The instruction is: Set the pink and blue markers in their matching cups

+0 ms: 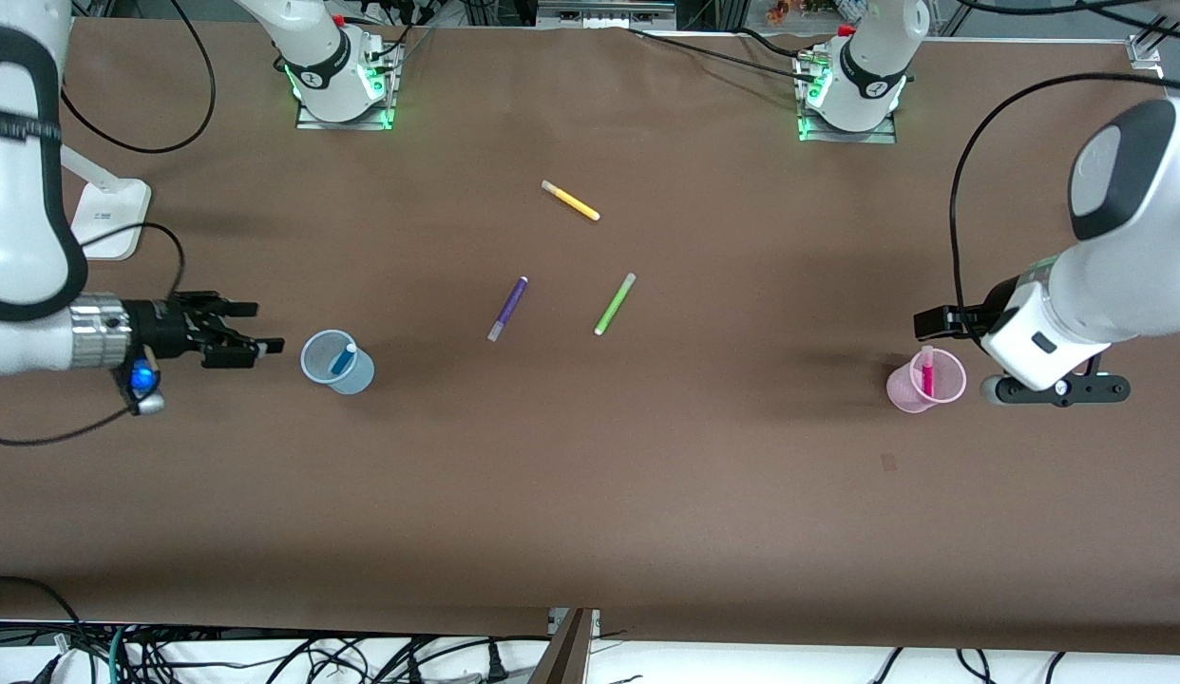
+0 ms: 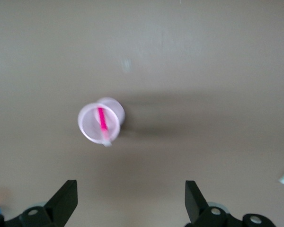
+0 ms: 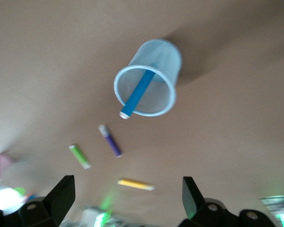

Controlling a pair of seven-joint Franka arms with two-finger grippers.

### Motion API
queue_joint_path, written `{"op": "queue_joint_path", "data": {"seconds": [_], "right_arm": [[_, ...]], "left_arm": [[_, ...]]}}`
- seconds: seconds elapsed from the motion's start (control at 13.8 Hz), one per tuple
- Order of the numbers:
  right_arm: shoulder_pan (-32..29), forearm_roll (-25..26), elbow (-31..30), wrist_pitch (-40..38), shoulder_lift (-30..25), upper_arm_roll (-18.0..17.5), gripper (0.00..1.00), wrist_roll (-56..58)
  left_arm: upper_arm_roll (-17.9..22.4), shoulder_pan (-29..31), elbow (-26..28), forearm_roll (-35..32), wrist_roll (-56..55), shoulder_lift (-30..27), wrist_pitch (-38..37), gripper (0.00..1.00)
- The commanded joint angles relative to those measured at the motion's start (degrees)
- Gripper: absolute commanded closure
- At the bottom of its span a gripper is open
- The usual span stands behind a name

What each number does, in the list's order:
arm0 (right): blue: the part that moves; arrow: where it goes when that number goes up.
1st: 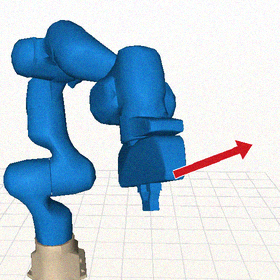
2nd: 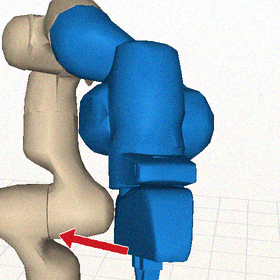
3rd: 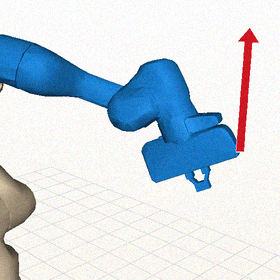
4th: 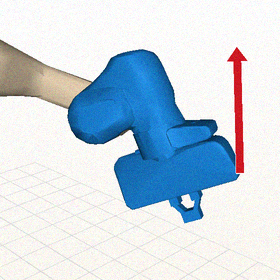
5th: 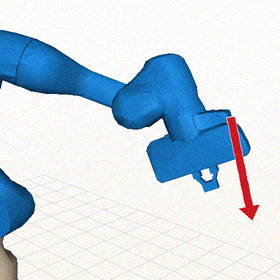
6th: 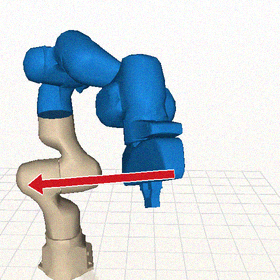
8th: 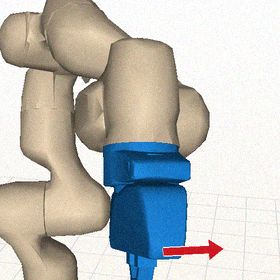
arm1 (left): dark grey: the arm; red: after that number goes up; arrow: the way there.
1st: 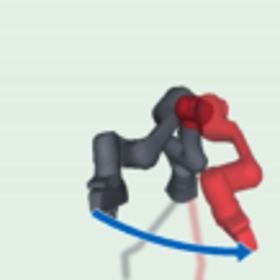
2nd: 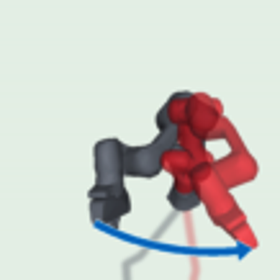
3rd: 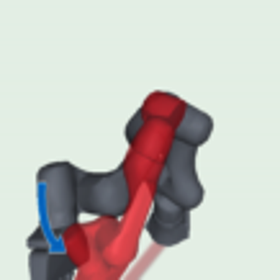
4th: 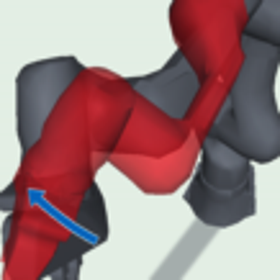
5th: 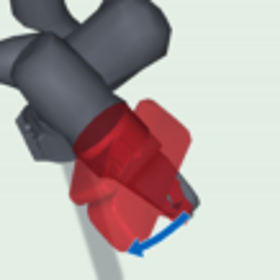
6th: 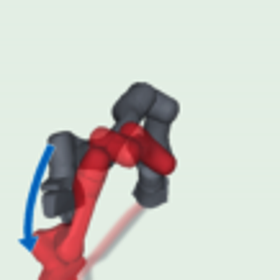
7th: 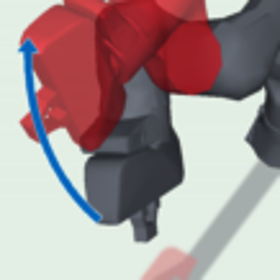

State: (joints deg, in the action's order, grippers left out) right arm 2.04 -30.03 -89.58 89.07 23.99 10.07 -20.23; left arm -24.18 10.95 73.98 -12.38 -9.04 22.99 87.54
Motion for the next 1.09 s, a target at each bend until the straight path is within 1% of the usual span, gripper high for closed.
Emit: {"op": "queue_joint_path", "data": {"seconds": [0.0,0.15,0.22,0.29,0.36,0.44,0.51,0.65,0.73,0.8,0.87,0.95,1.02], "right_arm": [[3.22,12.75,-0.77,-1.61,-7.62,-0.4,0.0,-0.08],[6.04,21.72,-0.77,-3.9,-12.45,-0.49,0.0,4.64],[7.35,26.81,-0.68,-4.69,-14.57,-0.92,0.0,8.76],[7.89,31.22,-0.68,-6.09,-16.68,-1.45,0.0,11.5],[7.9,33.44,-0.68,-7.14,-18.44,-2.41,0.0,13.44],[7.9,33.98,-0.68,-7.24,-19.41,-2.6,0.0,14.59],[7.9,34.16,-0.16,-7.24,-19.51,-2.6,0.0,16.0],[7.98,37.13,2.91,-8.03,-19.34,-2.95,0.0,20.9],[7.98,36.89,3.1,-8.12,-19.25,-3.12,0.0,20.93],[7.98,36.54,3.1,-8.12,-19.33,-3.04,0.0,20.76],[7.98,36.45,3.1,-8.12,-19.33,-3.04,0.0,20.67],[7.98,35.92,3.1,-8.04,-19.33,-3.04,0.0,19.89],[7.98,34.96,3.1,-8.03,-19.33,-3.04,0.0,18.66]], "left_arm": [[-0.25,0.56,4.92,-3.44,7.44,-4.96,5.86,0.0],[-0.07,1.79,13.52,-2.65,7.29,-11.1,10.96,0.0],[-0.07,2.75,16.17,-1.51,6.85,-12.87,11.76,0.0],[0.01,3.11,16.54,0.59,6.76,-13.23,11.16,0.0],[0.01,3.2,16.29,1.04,6.67,-13.24,10.64,0.0],[0.1,3.29,16.11,1.31,6.5,-13.24,10.02,0.0],[0.1,3.46,16.02,1.4,6.32,-13.32,8.71,0.0],[0.45,3.55,14.89,2.79,6.06,-13.33,5.72,0.0],[2.28,2.86,15.23,4.98,5.97,-14.11,5.71,0.0],[5.35,-0.11,15.4,6.05,5.79,-15.33,5.45,0.0],[11.64,-5.45,16.28,6.14,6.23,-15.78,5.53,0.0],[15.71,-8.54,16.89,6.93,6.32,-15.87,5.88,0.0],[18.88,-10.4,16.99,9.55,6.32,-16.05,6.06,0.0]]}}
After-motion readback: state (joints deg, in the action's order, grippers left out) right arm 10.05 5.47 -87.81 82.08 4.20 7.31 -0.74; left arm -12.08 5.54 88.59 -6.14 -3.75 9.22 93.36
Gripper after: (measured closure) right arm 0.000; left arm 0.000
